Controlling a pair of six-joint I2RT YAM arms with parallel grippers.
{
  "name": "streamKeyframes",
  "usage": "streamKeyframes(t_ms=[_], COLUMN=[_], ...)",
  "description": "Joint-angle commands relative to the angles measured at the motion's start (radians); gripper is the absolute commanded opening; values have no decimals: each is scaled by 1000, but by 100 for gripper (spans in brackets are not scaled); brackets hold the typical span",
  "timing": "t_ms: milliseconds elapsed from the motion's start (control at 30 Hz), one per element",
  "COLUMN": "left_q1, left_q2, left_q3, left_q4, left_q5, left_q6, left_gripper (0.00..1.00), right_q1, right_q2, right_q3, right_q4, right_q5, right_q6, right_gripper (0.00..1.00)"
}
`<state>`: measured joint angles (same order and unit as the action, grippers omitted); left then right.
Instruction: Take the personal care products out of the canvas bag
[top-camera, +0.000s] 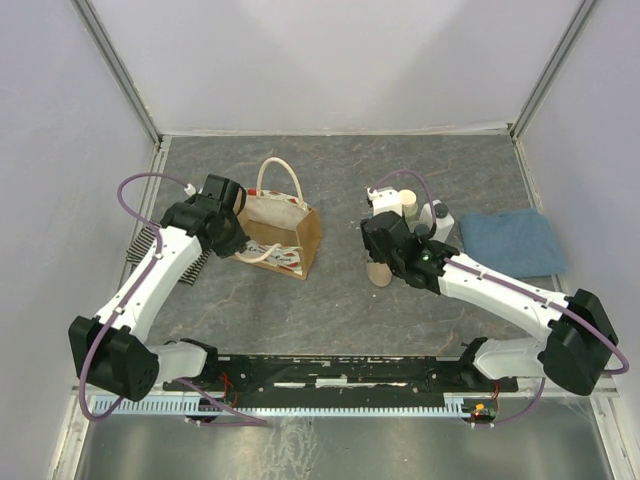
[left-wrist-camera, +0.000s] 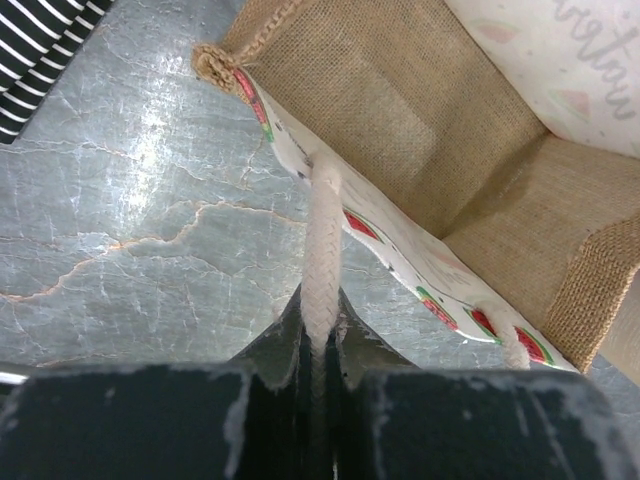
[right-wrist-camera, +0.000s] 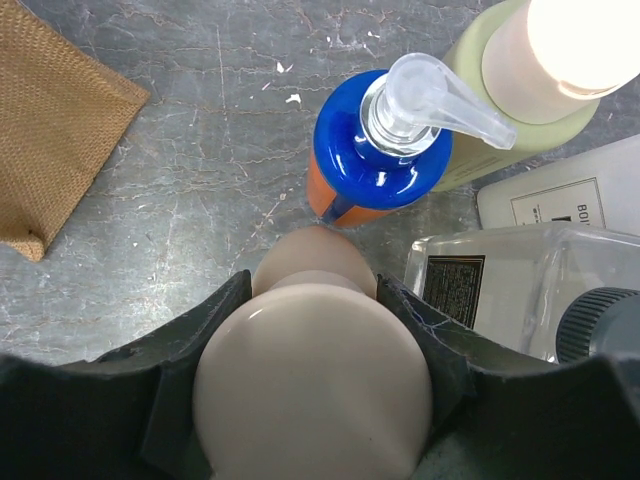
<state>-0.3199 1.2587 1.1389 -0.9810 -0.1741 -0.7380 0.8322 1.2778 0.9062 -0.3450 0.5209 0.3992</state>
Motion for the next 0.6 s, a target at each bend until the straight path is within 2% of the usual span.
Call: streamKeyframes(t_ms=[0, 167, 233, 333, 467, 567], left_q1=[6, 6, 7, 6, 7, 5], left_q2=[-61, -65, -68, -88, -122, -152], left_q3=[-5, 13, 21, 28, 34, 50], left_q4=[28, 34, 41, 66, 93, 100], left_q5=[-11, 8, 25, 52, 79, 92], left_q6=[12, 15, 19, 29, 33, 38], left_gripper=[3, 3, 7, 23, 51, 66], right_q1=[-5, -5, -5, -5, -5, -5], right_q2=[-24, -53, -70, -103, -141, -182], right_q3=[38, 56, 73, 81, 107, 134], right_q4=[105, 76, 51, 31, -8, -40], right_q5=[66, 78, 83, 83, 61, 28], right_q6=[6, -11, -14, -18, -14, -15], right_gripper=[51, 77, 87, 99, 100, 100])
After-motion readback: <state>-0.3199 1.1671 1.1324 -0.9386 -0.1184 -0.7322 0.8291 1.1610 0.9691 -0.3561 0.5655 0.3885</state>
